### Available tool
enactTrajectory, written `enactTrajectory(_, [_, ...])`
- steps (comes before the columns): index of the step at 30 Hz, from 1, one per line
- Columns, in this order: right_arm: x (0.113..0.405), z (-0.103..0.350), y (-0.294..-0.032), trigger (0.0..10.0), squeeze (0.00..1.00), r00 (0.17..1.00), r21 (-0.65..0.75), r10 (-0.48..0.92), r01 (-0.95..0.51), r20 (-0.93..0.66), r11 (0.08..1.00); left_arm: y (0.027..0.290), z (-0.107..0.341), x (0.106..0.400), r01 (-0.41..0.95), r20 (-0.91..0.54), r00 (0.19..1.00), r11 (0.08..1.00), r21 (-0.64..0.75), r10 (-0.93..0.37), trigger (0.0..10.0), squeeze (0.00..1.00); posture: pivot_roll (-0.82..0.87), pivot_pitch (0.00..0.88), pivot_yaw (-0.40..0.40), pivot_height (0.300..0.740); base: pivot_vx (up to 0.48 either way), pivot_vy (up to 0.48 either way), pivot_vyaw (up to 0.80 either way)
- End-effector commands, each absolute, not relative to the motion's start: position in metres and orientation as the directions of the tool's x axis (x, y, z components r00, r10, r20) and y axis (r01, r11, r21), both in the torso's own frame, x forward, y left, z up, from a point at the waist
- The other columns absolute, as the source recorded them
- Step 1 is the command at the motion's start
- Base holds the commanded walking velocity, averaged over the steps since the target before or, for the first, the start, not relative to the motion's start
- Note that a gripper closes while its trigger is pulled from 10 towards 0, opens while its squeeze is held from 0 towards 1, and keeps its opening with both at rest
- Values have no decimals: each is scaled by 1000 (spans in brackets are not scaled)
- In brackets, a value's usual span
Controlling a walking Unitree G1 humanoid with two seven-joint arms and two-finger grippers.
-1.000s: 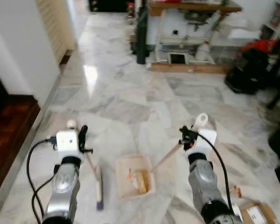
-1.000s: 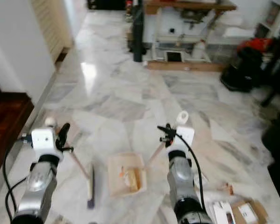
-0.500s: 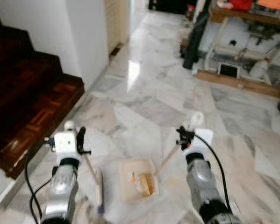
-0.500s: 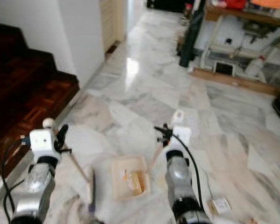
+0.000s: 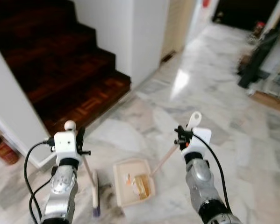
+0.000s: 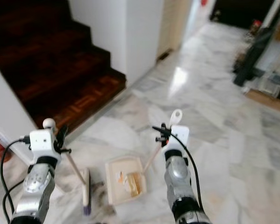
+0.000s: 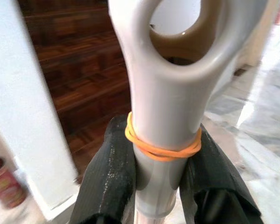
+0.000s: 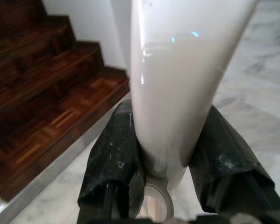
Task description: Sweep floor
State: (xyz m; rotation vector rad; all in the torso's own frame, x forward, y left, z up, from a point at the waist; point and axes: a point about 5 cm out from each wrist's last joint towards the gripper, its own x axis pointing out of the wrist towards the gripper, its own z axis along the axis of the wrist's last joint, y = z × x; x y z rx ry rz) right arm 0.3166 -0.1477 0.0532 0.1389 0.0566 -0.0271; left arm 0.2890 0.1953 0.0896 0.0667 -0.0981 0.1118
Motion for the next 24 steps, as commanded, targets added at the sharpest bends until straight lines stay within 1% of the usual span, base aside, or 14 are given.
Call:
enactTrajectory(1, [324,66,-146,10000,0,1000,139,-21,21,-3,990,196,99,291,-119,145,983,991,64,108,10000,0,64,35,-60,740,0,0,794])
enactTrajectory(9, [323,65,-144,10000,0,1000,139,-16,16,-6,990,196,98,291,-119,142,984,991,68,108,10000,0,69,31,-61,740,0,0,794])
enactTrajectory(24, [323,65,-144,10000,0,1000,139,-14,15,-8,990,197,98,290,-128,137,984,989,71,118,10000,0,72,53,-64,740,0,0,794])
